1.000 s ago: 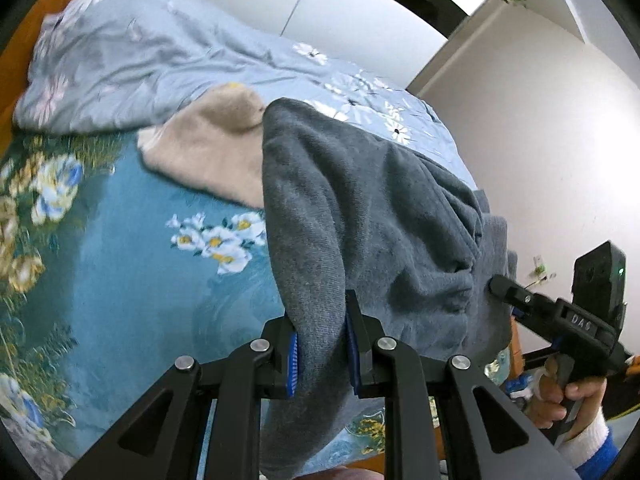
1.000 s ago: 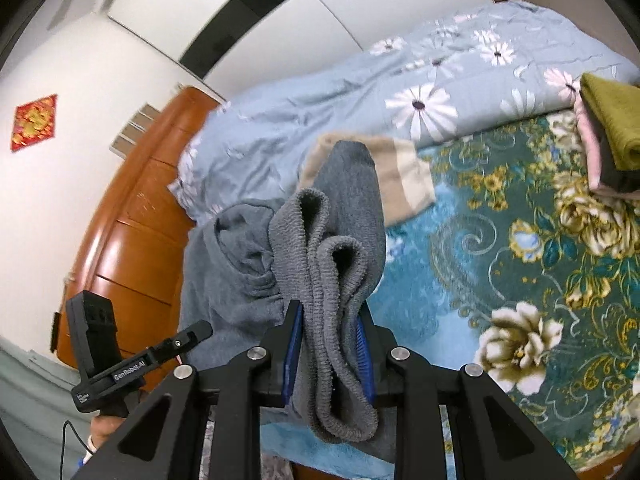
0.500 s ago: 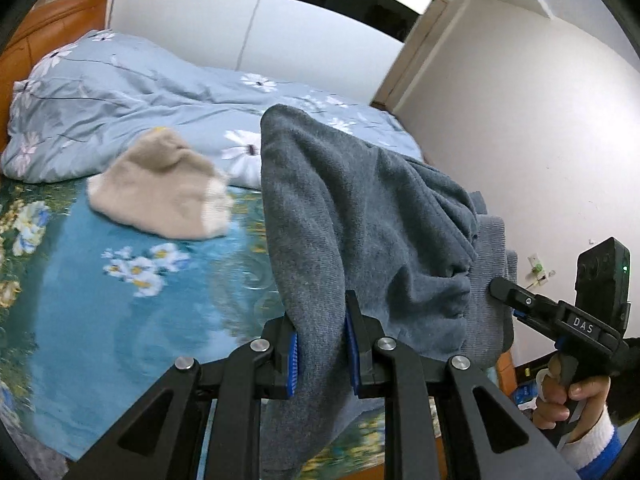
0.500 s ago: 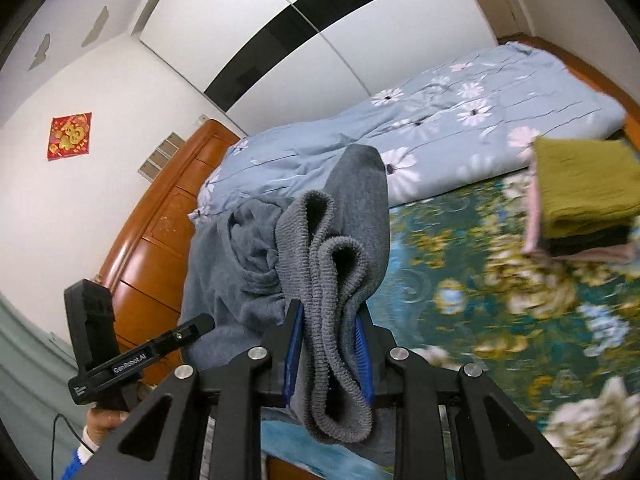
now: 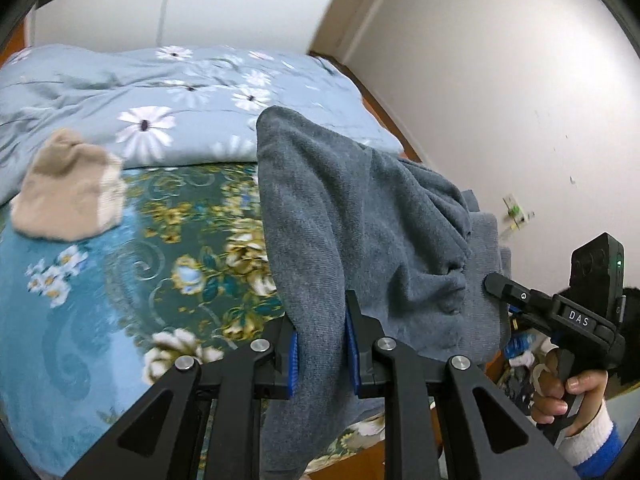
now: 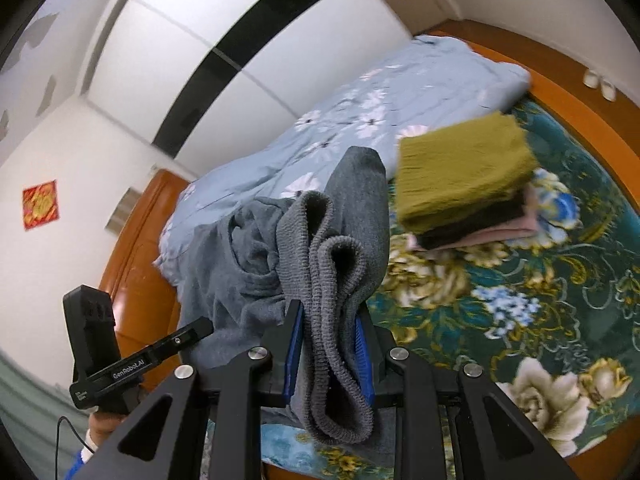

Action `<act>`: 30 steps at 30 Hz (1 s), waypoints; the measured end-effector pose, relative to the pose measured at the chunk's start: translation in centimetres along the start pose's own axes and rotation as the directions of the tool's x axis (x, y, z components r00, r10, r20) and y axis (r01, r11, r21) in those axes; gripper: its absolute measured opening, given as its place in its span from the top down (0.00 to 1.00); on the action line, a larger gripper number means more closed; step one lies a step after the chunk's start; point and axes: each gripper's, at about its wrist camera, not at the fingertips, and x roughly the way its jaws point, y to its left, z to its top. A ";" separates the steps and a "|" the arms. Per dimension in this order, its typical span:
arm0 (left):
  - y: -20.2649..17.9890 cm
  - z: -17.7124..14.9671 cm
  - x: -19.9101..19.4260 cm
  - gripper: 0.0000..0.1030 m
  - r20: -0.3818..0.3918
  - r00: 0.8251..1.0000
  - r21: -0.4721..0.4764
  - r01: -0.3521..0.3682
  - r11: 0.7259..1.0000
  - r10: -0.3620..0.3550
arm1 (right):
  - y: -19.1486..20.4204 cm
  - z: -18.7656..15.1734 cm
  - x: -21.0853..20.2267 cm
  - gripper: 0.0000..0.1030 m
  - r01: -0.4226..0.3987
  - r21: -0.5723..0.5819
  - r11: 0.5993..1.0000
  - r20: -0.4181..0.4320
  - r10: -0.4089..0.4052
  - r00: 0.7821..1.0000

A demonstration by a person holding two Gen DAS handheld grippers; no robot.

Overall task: Fold clothes
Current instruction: 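Lift the folded sweatshirt with both grippers and carry it to the clothes stack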

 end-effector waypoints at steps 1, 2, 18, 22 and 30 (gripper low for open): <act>-0.5 0.7 1.4 0.81 -0.011 1.000 0.002 0.013 1.000 -0.013 | -0.9 0.4 0.1 0.75 0.009 0.012 1.000 0.001 -0.009 1.000; -0.9 1.3 2.7 0.81 -0.022 0.999 0.004 0.027 1.000 -0.027 | -1.7 0.8 0.2 0.75 0.020 0.023 1.000 0.002 -0.020 1.000; -1.7 14.4 16.7 0.81 -0.140 0.983 0.000 0.122 0.993 -0.121 | -11.8 15.7 6.1 0.75 0.160 0.113 0.981 -0.065 -0.153 0.986; -1.1 17.4 18.7 0.81 -0.154 0.982 -0.007 0.106 0.994 -0.106 | -13.0 19.2 7.7 0.75 0.157 0.123 0.980 -0.075 -0.148 0.986; 0.8 20.7 23.7 0.81 -0.185 0.982 -0.084 0.024 0.996 -0.039 | -18.0 25.0 12.8 0.75 0.127 0.128 0.984 -0.133 -0.110 0.985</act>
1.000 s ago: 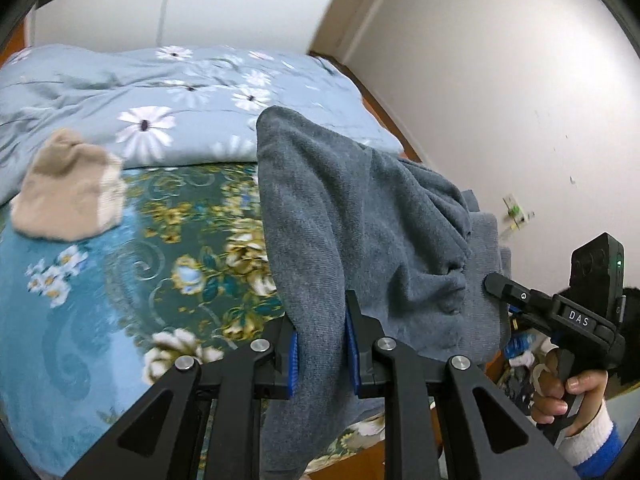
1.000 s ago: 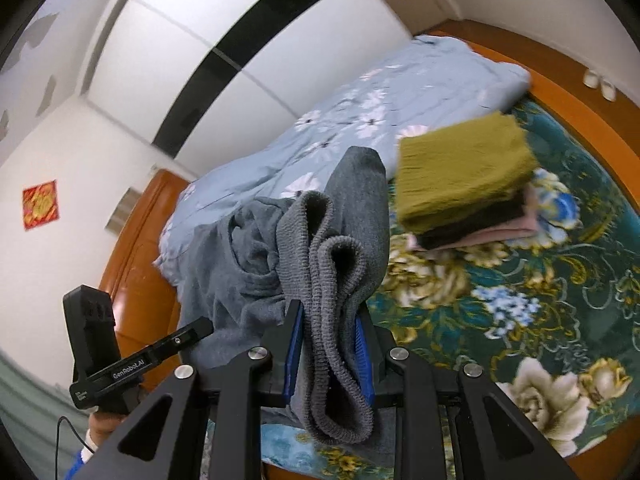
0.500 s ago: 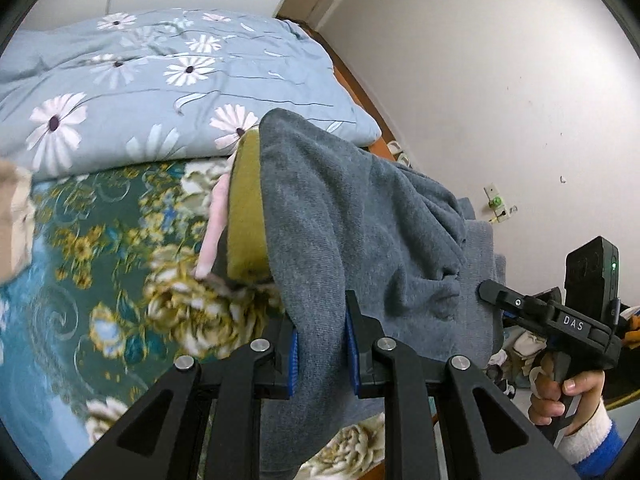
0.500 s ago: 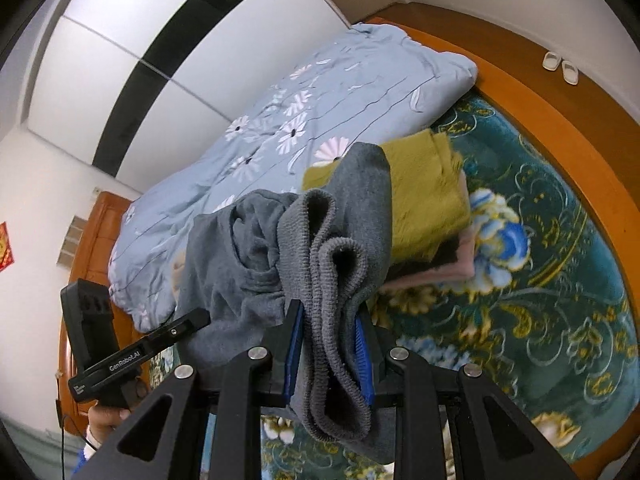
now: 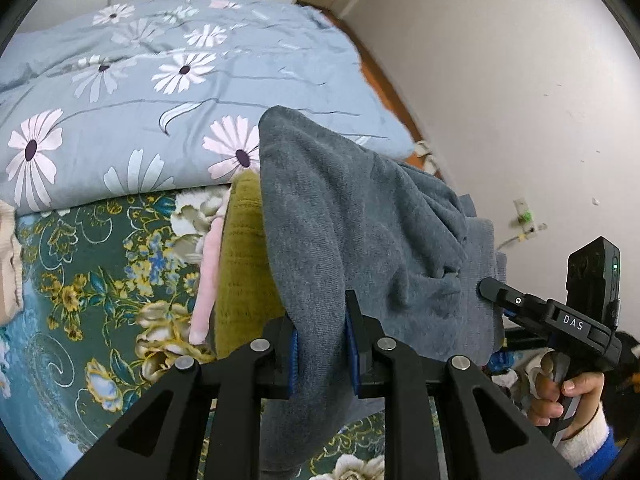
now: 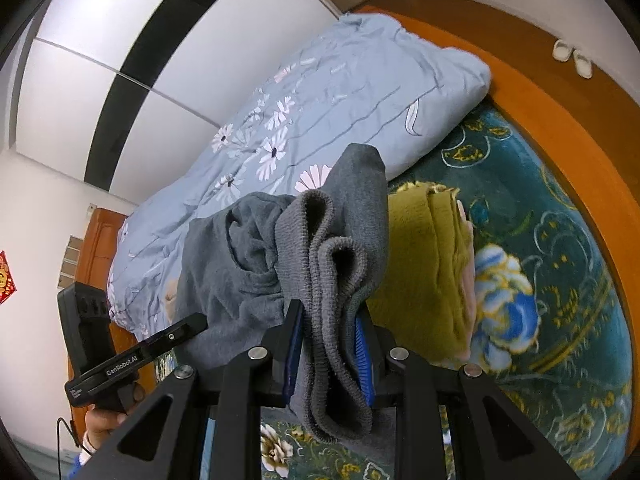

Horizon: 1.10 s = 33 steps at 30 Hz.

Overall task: Fold clothes
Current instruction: 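Lift the folded sweatshirt with both grippers and carry it to the clothes stack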

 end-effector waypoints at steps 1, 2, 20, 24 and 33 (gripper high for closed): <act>0.0 0.3 0.8 0.81 -0.011 1.000 -0.010 -0.011 1.000 0.011 | -0.5 0.5 0.7 0.75 -0.002 0.002 1.000 -0.011 0.002 1.000; 0.1 0.6 1.6 0.81 -0.023 1.000 -0.019 -0.022 1.000 0.021 | -0.9 1.0 1.4 0.75 -0.004 0.005 1.000 -0.022 0.004 1.000; 3.5 4.3 10.8 0.78 -0.150 0.980 -0.104 -0.146 0.984 0.130 | -7.6 3.1 8.4 0.73 0.017 0.110 0.994 -0.111 -0.005 0.994; 3.1 4.6 9.8 0.74 -0.121 0.988 -0.079 -0.101 0.992 0.091 | -6.9 3.9 7.9 0.72 0.034 0.054 0.998 -0.108 -0.028 0.994; 2.0 3.4 4.2 0.71 0.037 0.994 -0.021 -0.107 0.994 0.108 | -4.4 5.8 4.2 0.69 0.090 -0.085 0.992 0.021 -0.089 0.996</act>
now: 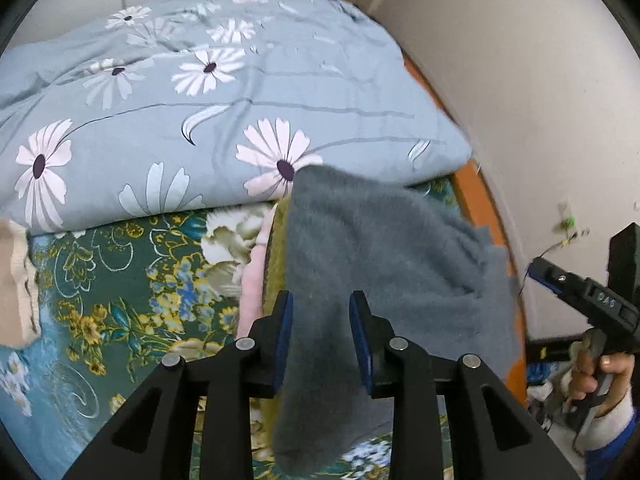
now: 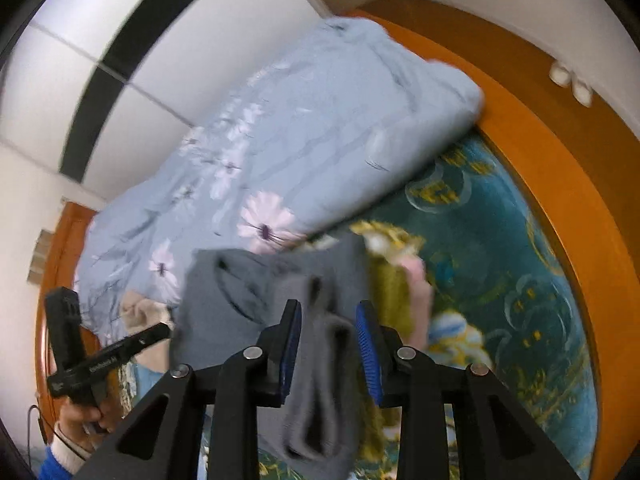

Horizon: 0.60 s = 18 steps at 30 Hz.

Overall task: Fold clothes
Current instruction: 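Lift the folded sweatshirt with both grippers and carry it to the clothes stack, then lower the sweatshirt onto the olive folded clothes and open both grippers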

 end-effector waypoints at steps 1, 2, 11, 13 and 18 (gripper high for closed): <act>-0.3 -0.3 -0.5 0.71 0.015 0.999 0.003 0.038 0.999 -0.038 | 1.0 0.1 0.4 0.69 -0.019 -0.030 0.999 -0.014 0.018 1.000; -0.7 -0.7 -0.7 0.71 0.022 0.997 0.011 0.077 0.997 -0.078 | 1.9 0.1 0.7 0.69 -0.038 -0.061 0.997 -0.028 0.036 0.999; 0.1 -2.1 3.7 0.71 -0.048 0.994 -0.039 0.095 0.995 -0.097 | 1.3 0.4 6.1 0.71 0.014 -0.063 0.998 -0.117 -0.021 0.993; 0.5 -2.0 4.4 0.71 -0.051 0.993 -0.074 0.102 0.992 -0.106 | 0.8 0.5 6.8 0.71 0.012 -0.036 0.999 -0.124 -0.016 0.992; 0.3 -1.9 6.0 0.71 -0.087 0.992 -0.070 0.085 0.994 -0.090 | -0.1 0.2 8.0 0.72 0.048 -0.006 0.999 -0.139 -0.049 0.989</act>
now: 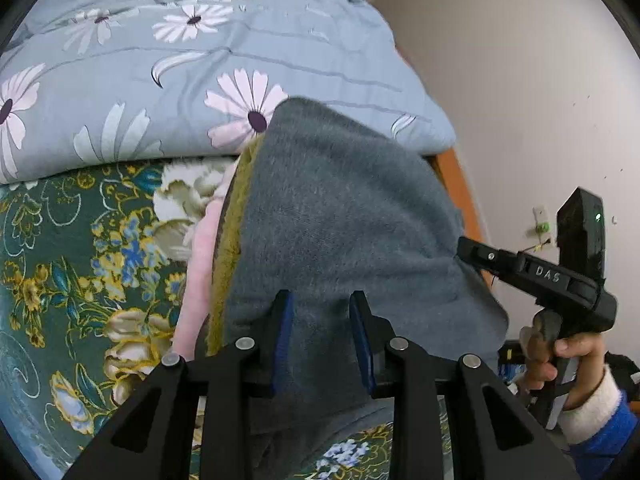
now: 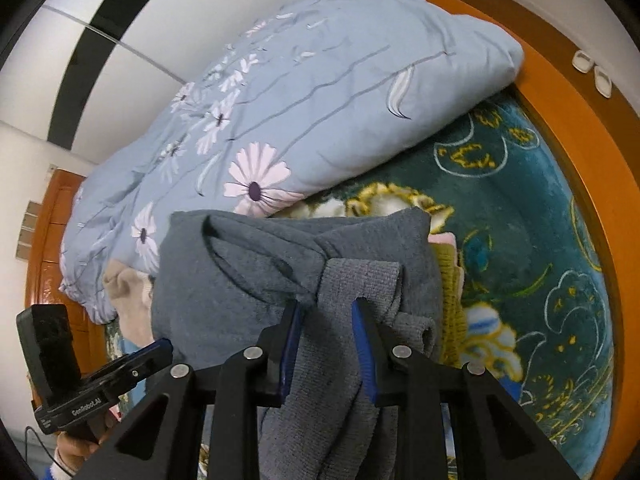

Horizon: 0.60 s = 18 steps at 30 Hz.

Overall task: Fold clothes
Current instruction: 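Lower the sweatshirt onto the olive folded clothes and open both grippers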

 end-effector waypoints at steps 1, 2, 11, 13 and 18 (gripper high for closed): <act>-0.1 0.0 0.0 0.71 -0.003 1.000 0.000 -0.008 1.000 0.008 | -0.1 0.1 0.3 0.72 0.011 0.008 1.000 -0.006 -0.011 1.000; -0.4 0.0 -0.1 0.71 -0.004 1.000 0.003 -0.020 1.000 0.020 | 0.2 0.1 0.0 0.72 0.018 0.008 1.000 -0.006 -0.018 1.000; -2.6 -1.7 -3.6 0.71 0.038 0.999 0.031 -0.031 0.999 0.030 | 4.6 -3.5 -5.6 0.70 -0.032 -0.101 0.994 0.090 0.041 0.995; -3.0 -2.6 -4.3 0.71 0.047 0.998 0.014 -0.036 0.999 0.036 | 4.9 -4.9 -5.9 0.69 -0.023 -0.094 0.995 0.086 0.031 0.996; -4.6 -6.4 -5.4 0.54 0.061 0.997 -0.034 -0.045 0.998 0.047 | 5.1 -9.2 -6.4 0.69 -0.034 -0.058 0.998 0.061 0.037 0.997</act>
